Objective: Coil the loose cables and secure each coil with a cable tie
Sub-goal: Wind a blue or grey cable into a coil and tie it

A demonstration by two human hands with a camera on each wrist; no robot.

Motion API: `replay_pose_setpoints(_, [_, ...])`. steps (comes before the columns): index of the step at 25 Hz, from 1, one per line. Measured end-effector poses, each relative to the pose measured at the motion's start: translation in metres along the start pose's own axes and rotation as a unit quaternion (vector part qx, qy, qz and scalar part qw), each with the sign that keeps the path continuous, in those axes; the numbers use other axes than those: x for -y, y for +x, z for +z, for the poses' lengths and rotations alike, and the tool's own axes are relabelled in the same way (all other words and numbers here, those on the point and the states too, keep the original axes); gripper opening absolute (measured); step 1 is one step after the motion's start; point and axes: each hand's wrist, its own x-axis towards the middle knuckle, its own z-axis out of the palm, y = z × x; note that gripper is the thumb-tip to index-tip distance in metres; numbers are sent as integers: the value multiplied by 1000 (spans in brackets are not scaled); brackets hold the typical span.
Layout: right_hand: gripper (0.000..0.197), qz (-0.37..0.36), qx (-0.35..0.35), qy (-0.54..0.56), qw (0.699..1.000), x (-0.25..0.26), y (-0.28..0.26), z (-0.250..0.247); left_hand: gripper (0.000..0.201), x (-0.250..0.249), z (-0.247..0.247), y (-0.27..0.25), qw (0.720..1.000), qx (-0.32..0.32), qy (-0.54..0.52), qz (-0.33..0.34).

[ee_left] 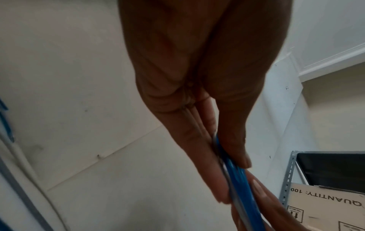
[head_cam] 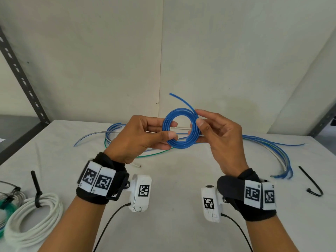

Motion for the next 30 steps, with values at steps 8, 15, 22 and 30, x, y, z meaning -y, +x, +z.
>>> replay_pose_setpoints(8, [36, 0, 104, -91, 990, 6, -1, -7, 36, -3, -7, -2, 1000, 11, 18, -5])
replay_pose_setpoints(15, [38, -2, 3, -23, 1000, 2, -5, 6, 39, 1, 16, 5, 989, -64, -128, 23])
replay_pose_setpoints(22, [42, 16, -48, 33, 998, 2, -4, 10, 27, 4, 17, 6, 984, -102, -140, 40])
replay_pose_setpoints(30, [40, 31, -41, 117, 992, -6, -8, 28, 13, -5, -4, 7, 955, -187, -221, 61])
